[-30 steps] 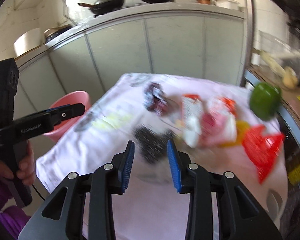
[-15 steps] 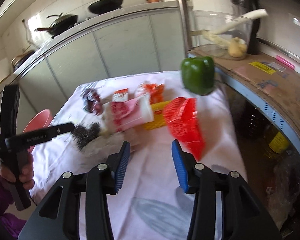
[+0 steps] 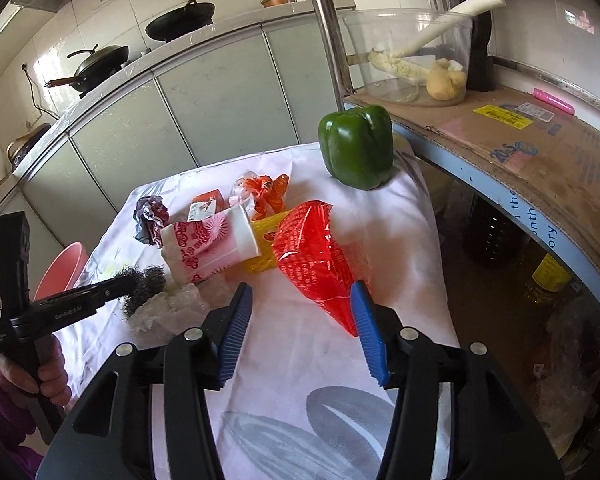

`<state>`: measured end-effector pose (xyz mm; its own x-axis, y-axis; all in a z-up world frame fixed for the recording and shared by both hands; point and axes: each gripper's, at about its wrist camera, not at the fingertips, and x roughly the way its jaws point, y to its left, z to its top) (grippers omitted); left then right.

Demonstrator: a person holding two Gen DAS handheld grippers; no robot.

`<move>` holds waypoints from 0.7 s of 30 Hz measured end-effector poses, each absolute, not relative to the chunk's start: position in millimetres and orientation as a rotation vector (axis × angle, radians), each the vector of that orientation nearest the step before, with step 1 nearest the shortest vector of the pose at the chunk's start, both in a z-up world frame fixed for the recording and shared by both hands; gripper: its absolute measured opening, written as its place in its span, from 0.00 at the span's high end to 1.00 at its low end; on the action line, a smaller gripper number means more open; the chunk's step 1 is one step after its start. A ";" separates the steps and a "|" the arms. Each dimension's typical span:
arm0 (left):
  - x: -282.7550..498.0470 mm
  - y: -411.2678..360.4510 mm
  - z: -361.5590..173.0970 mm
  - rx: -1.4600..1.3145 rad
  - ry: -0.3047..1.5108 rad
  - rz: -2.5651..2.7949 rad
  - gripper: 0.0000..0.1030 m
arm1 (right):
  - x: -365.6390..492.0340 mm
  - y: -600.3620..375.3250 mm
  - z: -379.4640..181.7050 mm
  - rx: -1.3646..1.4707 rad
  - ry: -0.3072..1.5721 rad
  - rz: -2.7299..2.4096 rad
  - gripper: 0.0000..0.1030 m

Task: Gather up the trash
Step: 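Grasp the steel wool balls with the left tool while the right tool grasps the red snack wrapper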

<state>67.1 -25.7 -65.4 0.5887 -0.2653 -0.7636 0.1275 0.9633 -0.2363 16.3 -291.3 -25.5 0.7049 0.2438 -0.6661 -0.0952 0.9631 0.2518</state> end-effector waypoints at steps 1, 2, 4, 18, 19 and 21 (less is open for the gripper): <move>65.9 -25.0 -64.1 -0.163 0.909 -0.229 0.81 | 17.5 -291.4 -26.3 0.207 0.770 0.193 0.49; 63.8 -23.5 -61.8 -0.164 0.899 -0.228 0.82 | 18.9 -291.6 -27.2 0.208 0.774 0.194 0.49; 59.8 -20.7 -57.1 -0.165 0.885 -0.230 0.82 | 21.7 -292.7 -29.0 0.208 0.779 0.186 0.49; 37.2 5.4 -34.5 -0.197 0.823 -0.215 0.83 | 53.7 -291.5 -51.2 0.189 0.864 0.173 0.49; 36.5 7.3 -34.5 -0.203 0.823 -0.212 0.83 | 54.9 -291.2 -52.2 0.185 0.865 0.172 0.49; 35.5 9.3 -34.6 -0.208 0.823 -0.210 0.83 | 57.2 -288.6 -53.6 0.169 0.869 0.166 0.49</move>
